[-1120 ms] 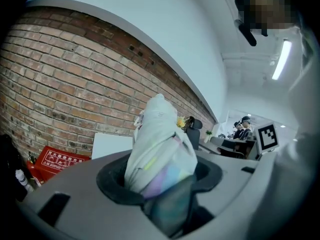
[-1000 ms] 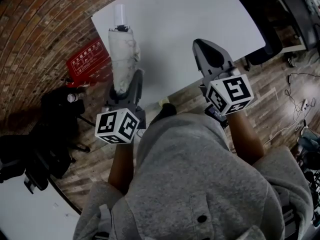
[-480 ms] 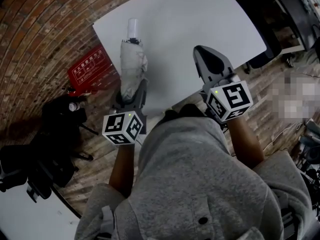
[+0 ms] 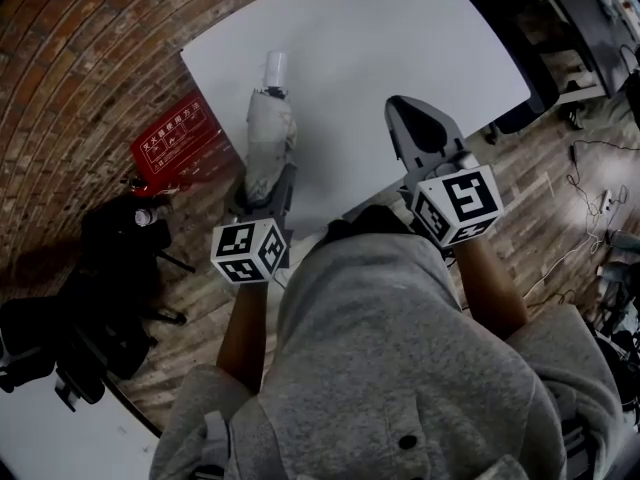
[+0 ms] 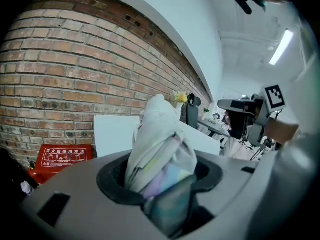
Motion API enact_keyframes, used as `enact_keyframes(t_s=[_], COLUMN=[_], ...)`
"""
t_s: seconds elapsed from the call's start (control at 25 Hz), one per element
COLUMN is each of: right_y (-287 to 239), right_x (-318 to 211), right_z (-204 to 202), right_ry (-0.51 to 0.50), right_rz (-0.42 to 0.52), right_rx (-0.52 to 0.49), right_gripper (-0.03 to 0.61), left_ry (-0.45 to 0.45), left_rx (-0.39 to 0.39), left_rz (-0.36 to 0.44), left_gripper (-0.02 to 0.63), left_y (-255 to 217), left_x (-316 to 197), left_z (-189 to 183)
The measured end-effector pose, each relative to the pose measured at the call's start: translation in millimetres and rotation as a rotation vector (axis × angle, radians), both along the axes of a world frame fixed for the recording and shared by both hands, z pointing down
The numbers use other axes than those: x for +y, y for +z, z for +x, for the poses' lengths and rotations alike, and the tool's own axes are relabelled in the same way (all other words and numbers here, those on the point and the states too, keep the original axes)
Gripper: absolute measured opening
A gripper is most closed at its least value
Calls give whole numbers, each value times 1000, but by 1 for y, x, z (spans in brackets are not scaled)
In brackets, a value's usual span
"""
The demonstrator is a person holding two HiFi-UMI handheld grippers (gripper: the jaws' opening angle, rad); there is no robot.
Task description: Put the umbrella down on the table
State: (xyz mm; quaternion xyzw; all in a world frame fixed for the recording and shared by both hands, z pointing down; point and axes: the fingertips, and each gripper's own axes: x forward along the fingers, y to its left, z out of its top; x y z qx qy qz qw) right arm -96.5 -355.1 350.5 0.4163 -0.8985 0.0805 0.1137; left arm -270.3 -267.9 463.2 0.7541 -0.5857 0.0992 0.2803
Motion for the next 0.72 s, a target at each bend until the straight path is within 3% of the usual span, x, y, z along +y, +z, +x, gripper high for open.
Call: enact_keyframes(t_s=[0.72], right_y=[9], right_x=[2], right_z=[4], right_ry=[18], right_rz=[-16], right_rx=[11], right_gripper=[31], left_ry=[43], left_rx=[-38], left_rz=[-66], left_gripper=[241], left_y=[37], left_x=[1], left_z=[7])
